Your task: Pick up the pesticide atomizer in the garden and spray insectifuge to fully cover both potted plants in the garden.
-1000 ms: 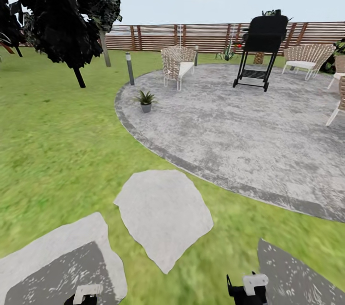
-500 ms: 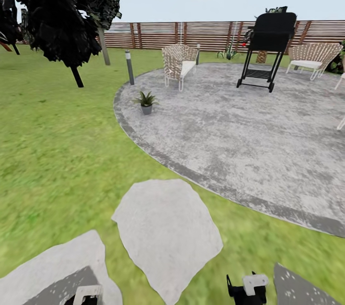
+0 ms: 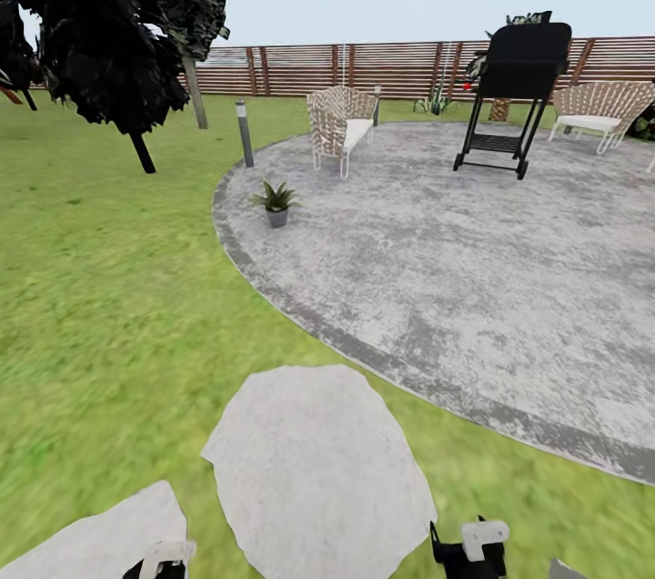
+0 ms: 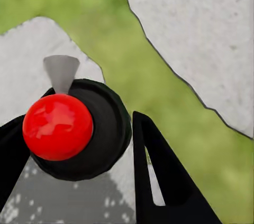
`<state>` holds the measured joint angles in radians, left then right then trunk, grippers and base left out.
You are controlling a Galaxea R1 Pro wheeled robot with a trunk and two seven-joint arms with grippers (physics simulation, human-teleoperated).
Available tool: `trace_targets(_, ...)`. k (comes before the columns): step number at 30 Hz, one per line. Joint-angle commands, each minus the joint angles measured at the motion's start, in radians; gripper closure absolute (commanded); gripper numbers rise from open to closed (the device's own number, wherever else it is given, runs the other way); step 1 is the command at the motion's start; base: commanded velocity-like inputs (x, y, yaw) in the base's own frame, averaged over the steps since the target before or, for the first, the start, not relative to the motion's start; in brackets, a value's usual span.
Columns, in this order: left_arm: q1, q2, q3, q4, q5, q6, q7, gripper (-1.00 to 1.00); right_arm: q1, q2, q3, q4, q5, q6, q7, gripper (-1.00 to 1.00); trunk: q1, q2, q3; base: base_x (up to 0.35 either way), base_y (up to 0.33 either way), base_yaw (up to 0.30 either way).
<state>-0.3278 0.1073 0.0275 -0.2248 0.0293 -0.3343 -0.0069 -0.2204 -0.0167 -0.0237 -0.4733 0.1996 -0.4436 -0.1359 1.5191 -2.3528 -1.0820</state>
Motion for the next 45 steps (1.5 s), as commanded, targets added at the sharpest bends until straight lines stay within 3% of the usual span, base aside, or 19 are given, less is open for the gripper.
trace_targets(1, -0.001, 0.0, 0.002, 0.001, 0.003, -0.003, -0.001, 1.0, -0.001, 0.001, -0.002, 0.001, 0.011, -0.002, -0.005, -1.0, 0.0, 0.0, -0.001, 0.339, 0.0, 0.0)
trace_targets(45, 0.0, -0.001, 0.002, 0.001, 0.003, -0.003, 0.002, 1.0, -0.001, 0.0, -0.002, 0.001, 0.011, -0.003, -0.005, -1.0, 0.0, 0.0, -0.001, 0.339, 0.0, 0.0)
